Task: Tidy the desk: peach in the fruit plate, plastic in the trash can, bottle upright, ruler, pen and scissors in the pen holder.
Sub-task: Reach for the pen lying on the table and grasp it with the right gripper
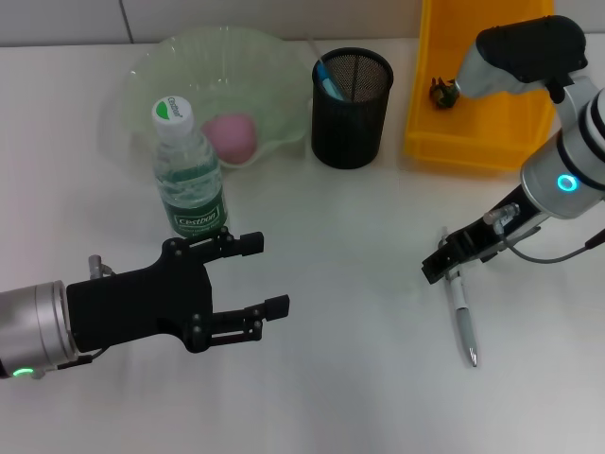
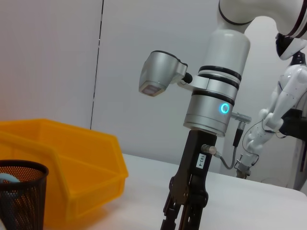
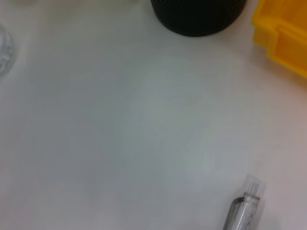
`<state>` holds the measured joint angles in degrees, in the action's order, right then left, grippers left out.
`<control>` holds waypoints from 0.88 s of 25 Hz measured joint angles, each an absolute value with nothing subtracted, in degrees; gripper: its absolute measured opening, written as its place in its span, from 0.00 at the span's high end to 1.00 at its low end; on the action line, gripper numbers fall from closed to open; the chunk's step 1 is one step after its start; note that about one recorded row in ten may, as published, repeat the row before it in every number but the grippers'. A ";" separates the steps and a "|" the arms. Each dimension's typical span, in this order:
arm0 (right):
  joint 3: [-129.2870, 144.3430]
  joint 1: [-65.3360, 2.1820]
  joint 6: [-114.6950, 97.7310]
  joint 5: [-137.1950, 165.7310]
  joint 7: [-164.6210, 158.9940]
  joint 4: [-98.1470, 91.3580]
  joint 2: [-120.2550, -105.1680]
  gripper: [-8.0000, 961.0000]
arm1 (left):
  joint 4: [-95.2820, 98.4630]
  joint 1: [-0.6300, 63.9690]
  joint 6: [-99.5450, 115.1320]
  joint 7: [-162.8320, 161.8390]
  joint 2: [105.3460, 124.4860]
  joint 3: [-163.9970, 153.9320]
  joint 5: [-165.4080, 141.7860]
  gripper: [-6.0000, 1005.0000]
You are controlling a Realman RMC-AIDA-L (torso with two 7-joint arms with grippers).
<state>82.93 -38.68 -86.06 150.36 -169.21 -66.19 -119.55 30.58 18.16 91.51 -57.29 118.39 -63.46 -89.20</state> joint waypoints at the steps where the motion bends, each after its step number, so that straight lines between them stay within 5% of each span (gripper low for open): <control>1: 83.09 -38.91 -85.81 150.38 -169.21 -65.72 -119.54 0.20 | 30.58 18.15 91.50 -57.28 118.39 -63.46 -89.21 0.20; 12: 83.84 -39.85 -84.20 151.12 -169.34 -63.96 -119.52 0.23 | 30.58 18.03 91.46 -57.16 118.39 -63.46 -89.20 0.20; 17: 83.82 -39.93 -83.82 151.16 -169.36 -63.71 -119.53 0.43 | 30.58 17.93 91.39 -57.13 118.39 -63.45 -89.21 0.20; 22: 83.92 -40.34 -83.34 151.18 -169.36 -62.53 -119.57 0.44 | 30.58 17.93 91.03 -57.13 118.39 -63.46 -89.21 0.20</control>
<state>83.92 -40.34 -83.34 151.18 -169.37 -62.53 -119.57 30.58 17.92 91.03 -57.13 118.39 -63.46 -89.21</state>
